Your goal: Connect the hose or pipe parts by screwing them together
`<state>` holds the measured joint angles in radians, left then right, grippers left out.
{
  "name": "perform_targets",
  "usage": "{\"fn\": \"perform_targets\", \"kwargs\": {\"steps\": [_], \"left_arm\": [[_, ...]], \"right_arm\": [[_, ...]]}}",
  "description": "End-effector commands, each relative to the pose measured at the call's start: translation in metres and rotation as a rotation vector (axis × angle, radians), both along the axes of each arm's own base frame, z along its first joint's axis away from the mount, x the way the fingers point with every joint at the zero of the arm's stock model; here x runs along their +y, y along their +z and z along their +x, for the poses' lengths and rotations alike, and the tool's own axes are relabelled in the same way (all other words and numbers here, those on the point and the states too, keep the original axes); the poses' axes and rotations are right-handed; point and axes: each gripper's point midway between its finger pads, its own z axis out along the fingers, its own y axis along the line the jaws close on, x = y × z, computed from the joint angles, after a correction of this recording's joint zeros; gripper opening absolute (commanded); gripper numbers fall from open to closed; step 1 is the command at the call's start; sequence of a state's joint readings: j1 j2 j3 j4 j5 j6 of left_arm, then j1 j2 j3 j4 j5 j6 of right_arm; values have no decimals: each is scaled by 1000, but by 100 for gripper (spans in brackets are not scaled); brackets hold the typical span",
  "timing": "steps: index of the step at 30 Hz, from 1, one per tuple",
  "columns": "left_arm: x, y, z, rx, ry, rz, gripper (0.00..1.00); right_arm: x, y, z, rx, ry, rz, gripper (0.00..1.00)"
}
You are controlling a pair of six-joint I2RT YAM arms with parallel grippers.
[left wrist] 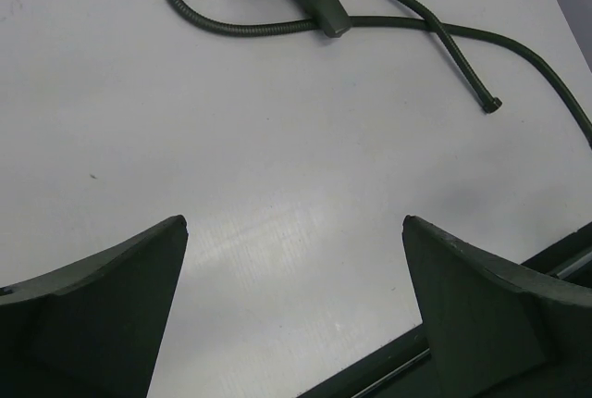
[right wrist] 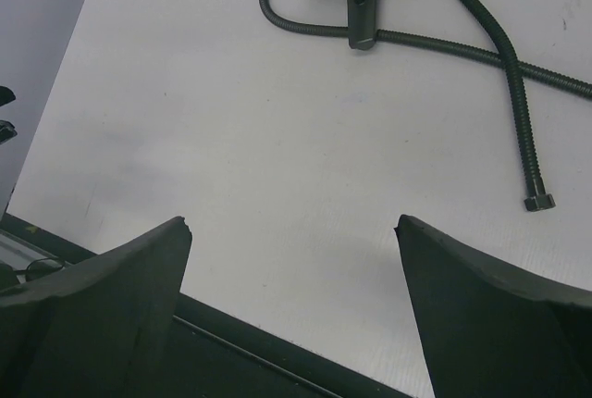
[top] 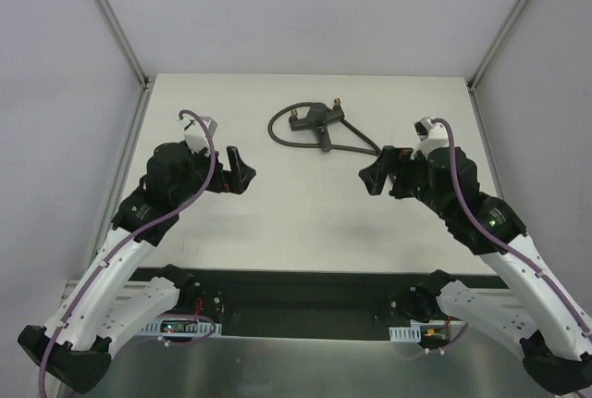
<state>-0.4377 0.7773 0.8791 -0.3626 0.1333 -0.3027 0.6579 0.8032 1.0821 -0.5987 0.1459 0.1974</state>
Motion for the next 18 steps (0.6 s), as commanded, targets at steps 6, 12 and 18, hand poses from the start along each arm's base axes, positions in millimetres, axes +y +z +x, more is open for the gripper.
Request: {"fn": "perform_targets", "kwargs": {"steps": [6, 12, 18], "left_arm": [[7, 7, 27, -2, 158, -57, 97], [-9, 16, 89, 51, 228, -2, 91], [-50, 7, 171, 53, 286, 160, 93]], "right_arm": [[-1, 1, 0, -75, 12, 28, 96], [13, -2, -11, -143, 122, 90, 96], [25, 11, -37, -244, 269, 200, 96]]}}
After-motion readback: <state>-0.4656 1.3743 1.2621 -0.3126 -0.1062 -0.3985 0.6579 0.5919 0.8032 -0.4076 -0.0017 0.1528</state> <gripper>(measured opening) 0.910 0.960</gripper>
